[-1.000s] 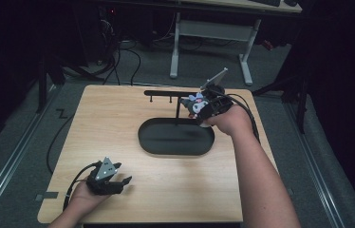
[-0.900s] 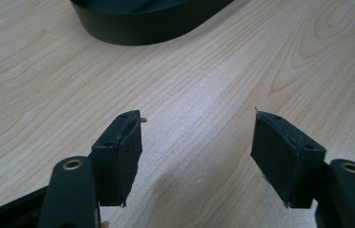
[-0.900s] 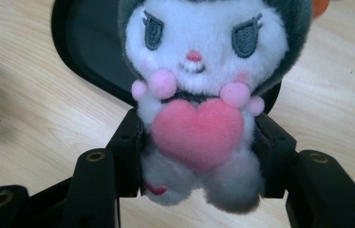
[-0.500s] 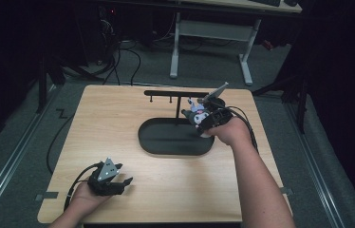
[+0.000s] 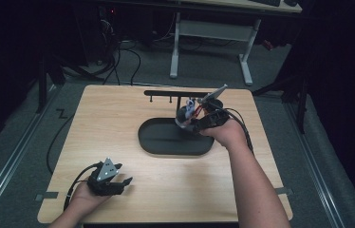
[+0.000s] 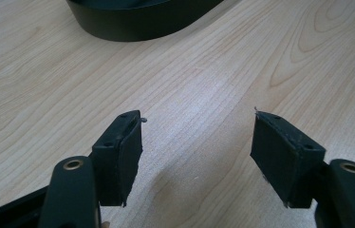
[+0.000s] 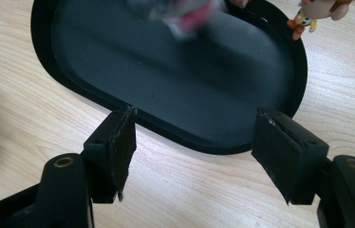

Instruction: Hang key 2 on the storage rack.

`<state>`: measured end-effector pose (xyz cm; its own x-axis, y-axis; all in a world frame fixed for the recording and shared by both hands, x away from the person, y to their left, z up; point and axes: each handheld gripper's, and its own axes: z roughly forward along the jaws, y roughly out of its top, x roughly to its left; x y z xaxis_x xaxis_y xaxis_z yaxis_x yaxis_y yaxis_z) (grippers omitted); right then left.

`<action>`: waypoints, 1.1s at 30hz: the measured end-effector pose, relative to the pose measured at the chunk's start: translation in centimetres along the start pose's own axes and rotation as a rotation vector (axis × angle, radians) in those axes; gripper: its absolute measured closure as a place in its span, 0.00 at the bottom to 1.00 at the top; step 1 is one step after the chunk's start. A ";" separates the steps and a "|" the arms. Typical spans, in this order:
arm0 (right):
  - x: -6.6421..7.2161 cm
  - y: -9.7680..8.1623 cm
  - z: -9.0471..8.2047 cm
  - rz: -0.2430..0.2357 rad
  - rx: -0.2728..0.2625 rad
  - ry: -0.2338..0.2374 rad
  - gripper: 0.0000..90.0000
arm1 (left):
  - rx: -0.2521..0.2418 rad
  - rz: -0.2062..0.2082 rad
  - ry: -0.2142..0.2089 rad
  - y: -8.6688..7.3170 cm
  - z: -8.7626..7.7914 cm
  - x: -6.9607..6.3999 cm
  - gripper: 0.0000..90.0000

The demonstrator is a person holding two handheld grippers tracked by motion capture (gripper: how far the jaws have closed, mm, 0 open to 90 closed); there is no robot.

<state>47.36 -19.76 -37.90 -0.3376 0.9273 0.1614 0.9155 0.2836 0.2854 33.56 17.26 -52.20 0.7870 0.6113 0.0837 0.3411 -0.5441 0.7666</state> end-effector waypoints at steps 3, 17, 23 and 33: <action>0.0 -0.1 0.0 0.002 0.001 0.002 0.35 | -0.003 0.000 0.002 0.0 0.0 -0.1 0.39; -0.2 -2.6 0.9 0.004 -0.018 0.004 0.35 | 0.003 0.001 0.003 -0.1 0.0 -0.1 0.38; 0.0 -4.6 1.8 -0.038 -0.032 -0.024 0.31 | 0.003 0.002 0.004 -0.1 0.1 -0.3 0.38; -0.5 -8.9 4.0 -0.036 -0.093 -0.028 0.32 | 0.010 0.009 0.001 0.1 0.4 -0.4 0.38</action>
<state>40.23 -21.77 -44.35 -0.3621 0.9240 0.1233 0.8782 0.2938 0.3775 33.43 16.76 -52.43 0.7892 0.6072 0.0915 0.3390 -0.5550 0.7597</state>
